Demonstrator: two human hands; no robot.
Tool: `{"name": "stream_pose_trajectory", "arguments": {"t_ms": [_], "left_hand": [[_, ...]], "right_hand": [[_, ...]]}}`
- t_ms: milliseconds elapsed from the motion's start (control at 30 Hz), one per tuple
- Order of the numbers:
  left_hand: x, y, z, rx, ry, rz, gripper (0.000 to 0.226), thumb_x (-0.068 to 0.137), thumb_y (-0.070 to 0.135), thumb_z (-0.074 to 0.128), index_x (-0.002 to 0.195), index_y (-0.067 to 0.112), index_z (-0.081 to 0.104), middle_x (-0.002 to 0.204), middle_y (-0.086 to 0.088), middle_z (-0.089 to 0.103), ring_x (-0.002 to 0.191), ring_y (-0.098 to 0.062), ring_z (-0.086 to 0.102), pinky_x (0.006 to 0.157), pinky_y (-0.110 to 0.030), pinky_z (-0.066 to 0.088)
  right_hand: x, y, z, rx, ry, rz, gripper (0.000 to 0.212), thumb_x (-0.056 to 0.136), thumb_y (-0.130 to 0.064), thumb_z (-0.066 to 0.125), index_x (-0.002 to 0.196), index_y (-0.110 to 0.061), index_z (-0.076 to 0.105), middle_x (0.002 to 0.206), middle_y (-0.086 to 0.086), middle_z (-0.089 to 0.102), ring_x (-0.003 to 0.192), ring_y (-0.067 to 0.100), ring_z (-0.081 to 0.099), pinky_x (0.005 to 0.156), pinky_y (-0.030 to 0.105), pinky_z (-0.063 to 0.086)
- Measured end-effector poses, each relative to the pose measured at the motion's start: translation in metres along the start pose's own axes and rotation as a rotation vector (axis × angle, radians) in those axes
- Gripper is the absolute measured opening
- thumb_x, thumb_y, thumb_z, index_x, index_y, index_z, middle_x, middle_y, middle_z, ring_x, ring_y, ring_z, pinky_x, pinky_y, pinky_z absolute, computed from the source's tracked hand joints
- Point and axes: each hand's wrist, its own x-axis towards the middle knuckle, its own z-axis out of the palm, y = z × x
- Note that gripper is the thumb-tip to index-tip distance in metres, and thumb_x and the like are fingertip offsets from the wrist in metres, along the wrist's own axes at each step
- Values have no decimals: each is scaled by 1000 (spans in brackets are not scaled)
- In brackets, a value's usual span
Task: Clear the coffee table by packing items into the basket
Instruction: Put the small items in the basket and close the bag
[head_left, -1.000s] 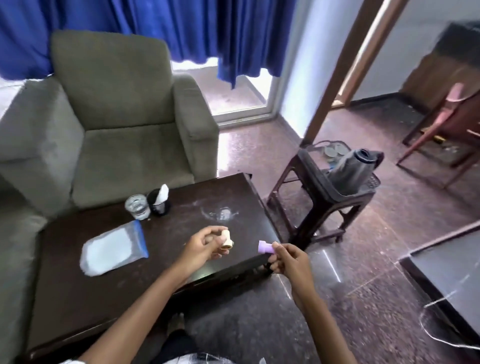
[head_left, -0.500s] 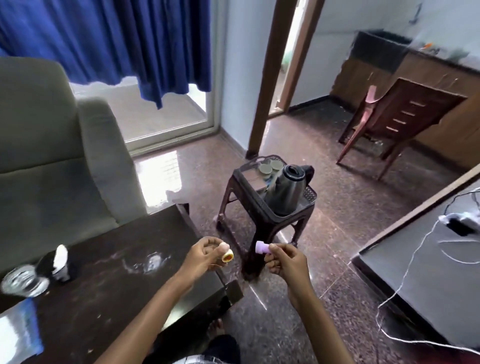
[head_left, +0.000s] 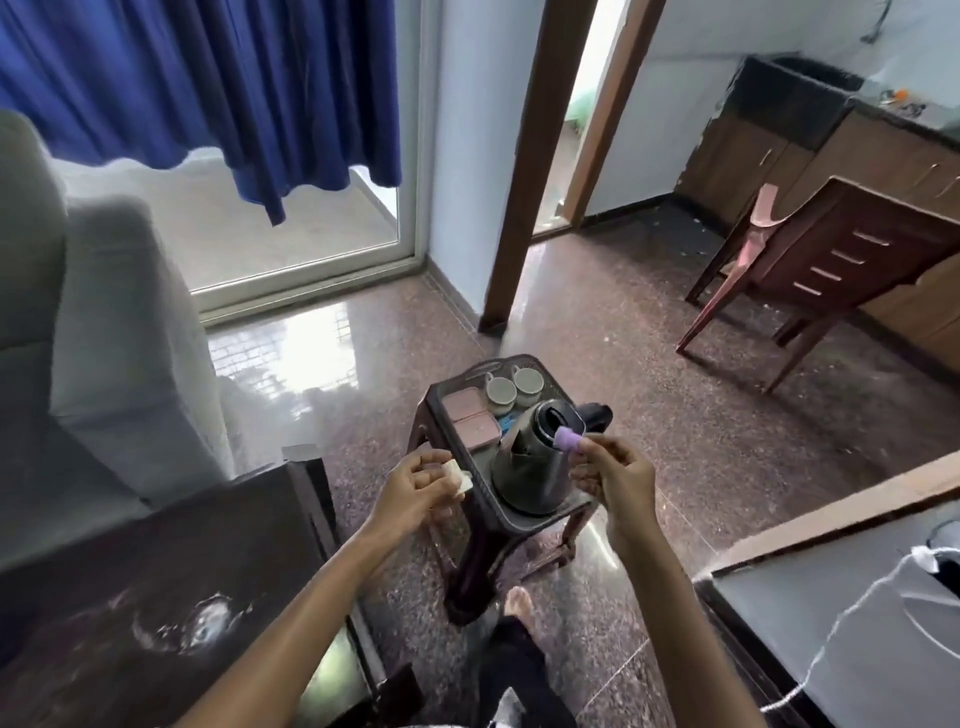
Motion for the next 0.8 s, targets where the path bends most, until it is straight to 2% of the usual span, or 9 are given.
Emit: {"name": "stream_pose_trajectory", "arguments": {"t_ms": [133, 200, 267, 367, 467, 567, 667, 733, 800], "left_hand": [[57, 25, 26, -62, 84, -21, 19, 87, 1, 59, 102, 12, 56, 90, -2, 66, 65, -12, 68, 57, -25, 57], [83, 36, 40, -112, 153, -43, 18, 87, -2, 58, 95, 14, 56, 91, -6, 65, 71, -22, 66, 57, -27, 58], [105, 44, 54, -96, 205, -61, 22, 86, -4, 58, 93, 17, 56, 94, -9, 63, 76, -23, 65, 56, -26, 58], [134, 50, 68, -23, 284, -78, 23, 84, -3, 62, 99, 14, 57, 97, -10, 61, 76, -18, 62, 53, -19, 56], [155, 54, 77, -29, 395, -90, 19, 82, 4, 67, 90, 19, 59, 96, -7, 64, 82, -18, 62, 59, -22, 54], [167, 54, 86, -32, 446, -120, 17, 81, 7, 69, 89, 19, 62, 93, -3, 66, 85, -16, 62, 65, -22, 52], [178, 52, 95, -32, 466, -150, 20, 81, 2, 68, 94, 17, 63, 98, -6, 68, 84, -14, 60, 61, -19, 50], [181, 51, 100, -40, 486, -174, 22, 81, 0, 67, 97, 15, 62, 101, -9, 68, 82, -12, 60, 56, -13, 50], [183, 49, 104, -59, 497, -200, 26, 80, 1, 68, 102, 15, 63, 103, -8, 69, 85, -13, 62, 56, -12, 52]], "right_hand": [[103, -15, 8, -160, 3, -86, 10, 80, -8, 69, 78, -11, 60, 64, 6, 62, 51, 17, 58, 46, 21, 48], [157, -15, 13, -373, -44, -152, 12, 78, -15, 72, 76, -12, 61, 68, 7, 64, 61, 21, 59, 57, 30, 49], [205, -6, 19, -628, -105, -187, 13, 76, -19, 73, 82, -10, 66, 74, 8, 66, 68, 20, 59, 66, 30, 46], [262, 16, 31, -866, -281, -167, 18, 77, -22, 72, 87, -7, 70, 82, 10, 70, 76, 23, 63, 67, 29, 46], [309, 51, 39, -1022, -430, -51, 15, 74, -19, 72, 73, -5, 67, 79, 17, 71, 75, 28, 68, 66, 31, 50], [349, 96, 41, -1095, -437, 121, 13, 65, -19, 73, 64, -12, 61, 73, 16, 70, 75, 32, 71, 67, 37, 58], [389, 155, 42, -1098, -411, 276, 19, 60, -21, 73, 69, -4, 68, 73, 18, 72, 71, 30, 71, 64, 37, 59], [388, 159, 48, -1020, -378, 384, 20, 60, -21, 76, 66, -4, 66, 65, 17, 68, 57, 27, 67, 55, 37, 56], [380, 158, 54, -856, -343, 491, 20, 67, -7, 74, 55, -6, 57, 51, 13, 56, 38, 18, 53, 38, 27, 46]]}}
